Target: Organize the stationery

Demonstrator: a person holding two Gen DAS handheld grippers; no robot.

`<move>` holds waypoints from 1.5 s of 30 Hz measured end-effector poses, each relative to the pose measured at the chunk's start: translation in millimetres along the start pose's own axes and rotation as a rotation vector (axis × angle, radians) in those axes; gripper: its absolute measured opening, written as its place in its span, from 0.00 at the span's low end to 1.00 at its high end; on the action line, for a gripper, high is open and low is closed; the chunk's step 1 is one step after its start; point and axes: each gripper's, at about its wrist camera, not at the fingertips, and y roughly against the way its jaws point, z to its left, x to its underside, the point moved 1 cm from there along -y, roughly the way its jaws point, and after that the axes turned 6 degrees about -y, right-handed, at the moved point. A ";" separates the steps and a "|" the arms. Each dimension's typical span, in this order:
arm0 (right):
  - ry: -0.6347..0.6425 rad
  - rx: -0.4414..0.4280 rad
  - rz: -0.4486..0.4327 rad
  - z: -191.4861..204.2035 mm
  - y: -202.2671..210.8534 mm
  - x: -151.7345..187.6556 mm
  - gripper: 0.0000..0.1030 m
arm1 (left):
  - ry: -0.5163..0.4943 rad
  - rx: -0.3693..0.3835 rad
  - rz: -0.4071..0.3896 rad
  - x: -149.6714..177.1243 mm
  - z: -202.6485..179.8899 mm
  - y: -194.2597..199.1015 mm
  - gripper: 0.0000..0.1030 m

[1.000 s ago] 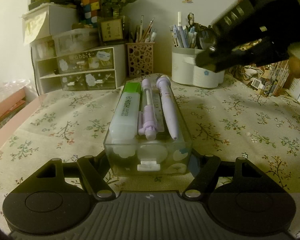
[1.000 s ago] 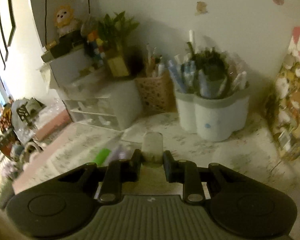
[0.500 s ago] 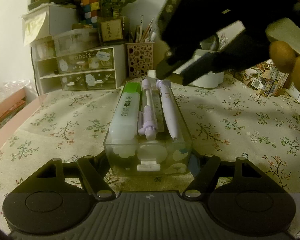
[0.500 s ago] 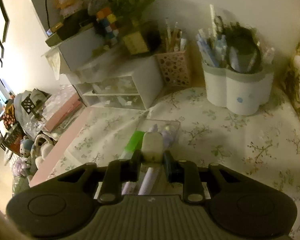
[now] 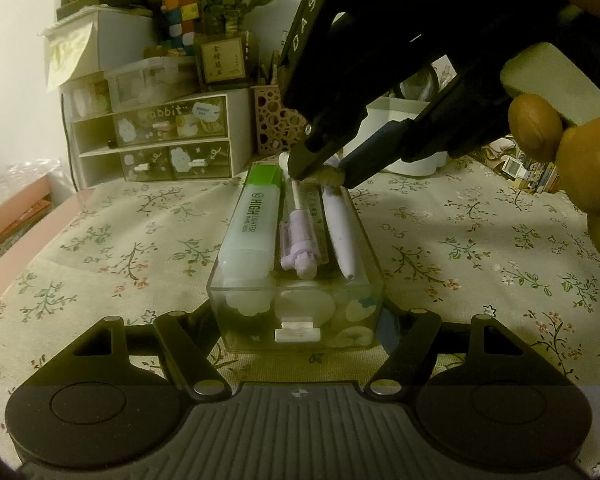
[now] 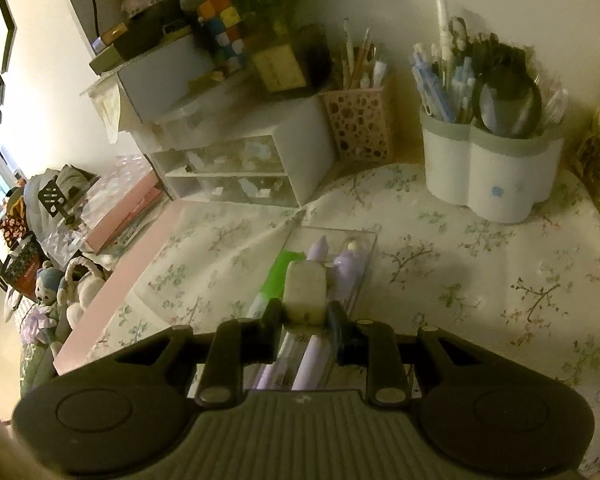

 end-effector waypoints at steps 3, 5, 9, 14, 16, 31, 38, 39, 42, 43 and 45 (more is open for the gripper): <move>0.002 -0.013 0.006 0.7 -0.8 1.1 0.29 | 0.000 0.000 0.000 0.0 0.1 0.0 0.71; 0.006 -0.012 0.004 2.1 -0.2 1.2 0.29 | 0.000 0.000 0.000 0.0 0.1 0.0 0.71; 0.010 -0.027 -0.003 4.2 2.0 1.5 0.29 | 0.000 0.000 0.000 0.0 0.0 0.1 0.71; 0.013 -0.058 -0.007 2.9 3.9 2.3 0.29 | 0.000 0.000 0.000 0.0 0.0 0.0 0.71; 0.007 -0.068 -0.009 1.0 4.7 2.6 0.29 | 0.000 0.000 0.000 0.0 0.0 0.0 0.71; -0.135 -0.047 -0.104 -49.0 38.4 17.1 0.29 | 0.017 0.024 0.064 -11.7 7.1 -9.6 0.70; -0.205 -0.043 -0.127 -71.1 52.9 30.6 0.29 | 0.021 0.027 0.108 -25.3 14.1 -28.9 0.70; -0.211 -0.046 -0.127 -72.3 53.9 32.4 0.29 | 0.018 0.028 0.117 -26.9 14.3 -30.3 0.70; -0.214 -0.050 -0.121 -72.2 53.3 37.4 0.29 | 0.023 0.031 0.149 -32.7 16.2 -34.6 0.70; -0.214 -0.047 -0.118 -72.1 52.3 38.7 0.29 | 0.024 0.029 0.152 -33.7 16.3 -35.7 0.70; -0.223 -0.045 -0.115 -73.3 51.2 41.3 0.29 | 0.025 0.025 0.144 -33.6 16.8 -37.6 0.70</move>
